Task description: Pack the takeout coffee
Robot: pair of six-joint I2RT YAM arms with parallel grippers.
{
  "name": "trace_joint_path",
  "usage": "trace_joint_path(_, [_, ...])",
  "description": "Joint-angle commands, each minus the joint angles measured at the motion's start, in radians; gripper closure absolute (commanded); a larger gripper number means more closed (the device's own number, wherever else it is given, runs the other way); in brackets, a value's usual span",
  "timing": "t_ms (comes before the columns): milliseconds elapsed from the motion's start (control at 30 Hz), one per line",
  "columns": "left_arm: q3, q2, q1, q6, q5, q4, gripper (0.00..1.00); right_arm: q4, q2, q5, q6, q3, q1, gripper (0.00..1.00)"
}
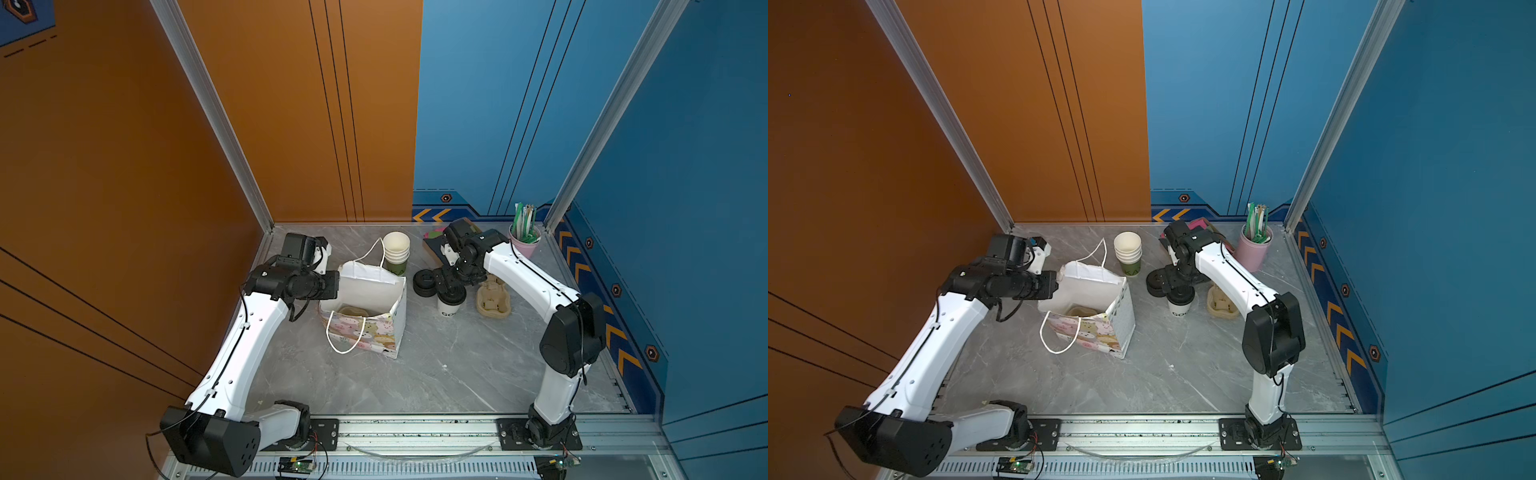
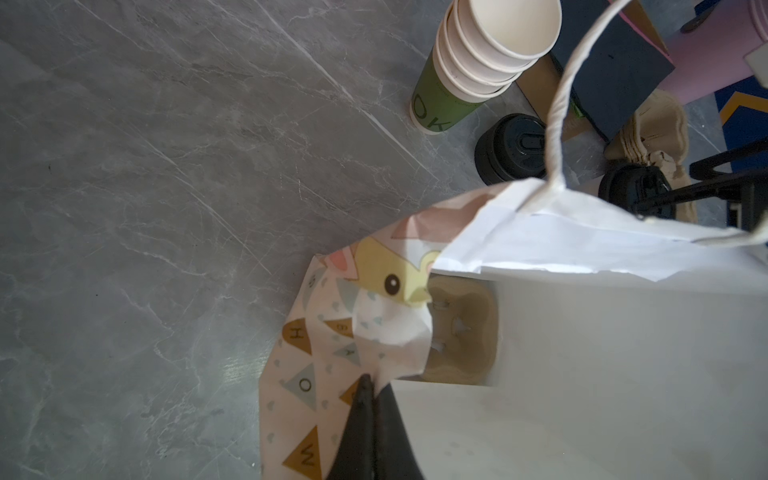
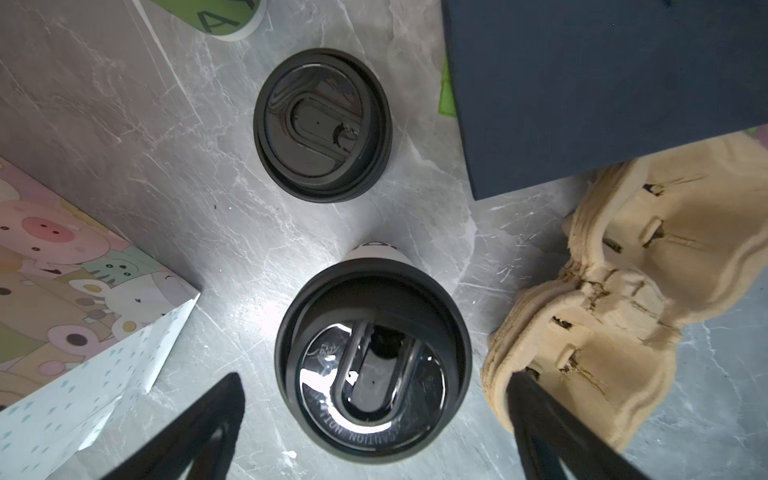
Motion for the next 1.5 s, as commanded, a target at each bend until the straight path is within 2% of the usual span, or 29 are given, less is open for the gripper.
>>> trace_joint_path(0, [-0.021,-0.003,-0.010,0.014,-0.024,-0.019,1.00,-0.038,0.019,0.005,-0.012,0.007,0.010,0.00])
trace_joint_path(1467, [0.000,0.000,-0.015,0.008,-0.019,-0.019,1.00,-0.036,0.105,0.012,-0.025,-0.034,0.021,0.00])
